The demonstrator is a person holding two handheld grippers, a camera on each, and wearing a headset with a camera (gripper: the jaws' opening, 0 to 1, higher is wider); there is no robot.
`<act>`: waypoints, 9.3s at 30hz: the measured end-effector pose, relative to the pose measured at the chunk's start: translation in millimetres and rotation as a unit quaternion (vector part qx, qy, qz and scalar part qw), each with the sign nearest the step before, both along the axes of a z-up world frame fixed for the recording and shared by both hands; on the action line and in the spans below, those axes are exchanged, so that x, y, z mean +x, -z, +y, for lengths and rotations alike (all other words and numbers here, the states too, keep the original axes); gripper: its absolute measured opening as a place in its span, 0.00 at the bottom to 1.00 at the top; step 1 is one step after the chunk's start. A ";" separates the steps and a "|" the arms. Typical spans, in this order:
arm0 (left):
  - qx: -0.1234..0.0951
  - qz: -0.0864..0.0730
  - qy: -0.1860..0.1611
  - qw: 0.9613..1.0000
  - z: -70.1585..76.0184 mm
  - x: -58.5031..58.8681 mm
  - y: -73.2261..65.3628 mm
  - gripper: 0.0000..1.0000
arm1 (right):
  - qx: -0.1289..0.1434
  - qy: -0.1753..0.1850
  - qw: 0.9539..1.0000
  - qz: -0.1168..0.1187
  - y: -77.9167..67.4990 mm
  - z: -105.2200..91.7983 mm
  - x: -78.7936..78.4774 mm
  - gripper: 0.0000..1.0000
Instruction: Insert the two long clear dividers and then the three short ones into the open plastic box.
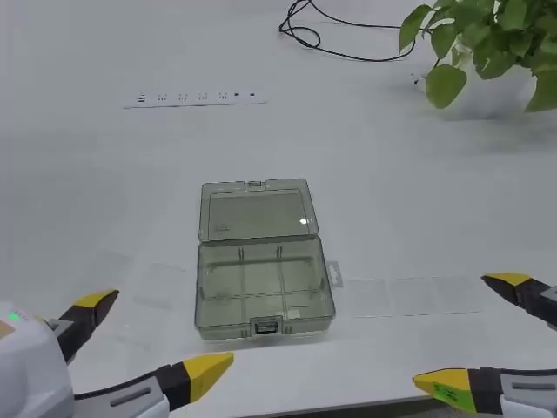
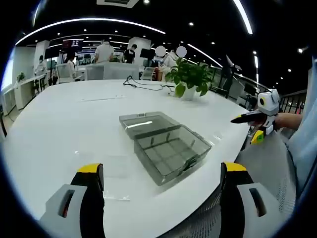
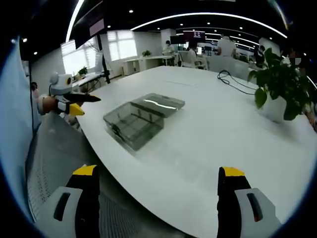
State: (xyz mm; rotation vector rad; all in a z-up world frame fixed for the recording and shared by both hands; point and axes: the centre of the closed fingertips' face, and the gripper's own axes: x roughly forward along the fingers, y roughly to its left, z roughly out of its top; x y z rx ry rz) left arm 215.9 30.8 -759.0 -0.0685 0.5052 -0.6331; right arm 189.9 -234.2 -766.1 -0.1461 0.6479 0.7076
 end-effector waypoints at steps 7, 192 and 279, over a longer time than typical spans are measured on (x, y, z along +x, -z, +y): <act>0.001 -0.001 0.000 1.000 0.8 1.6 -1.1 1.00 | -0.001 0.004 1.000 -0.001 -1.3 -2.9 1.4 1.00; -0.002 0.123 -0.081 0.989 -26.4 44.8 -14.9 0.30 | 0.240 0.030 0.955 0.173 -48.3 199.3 100.3 0.26; 0.014 -0.047 0.183 0.982 -34.6 42.5 -26.4 0.86 | 0.112 0.135 0.936 0.305 -38.2 147.1 101.1 0.01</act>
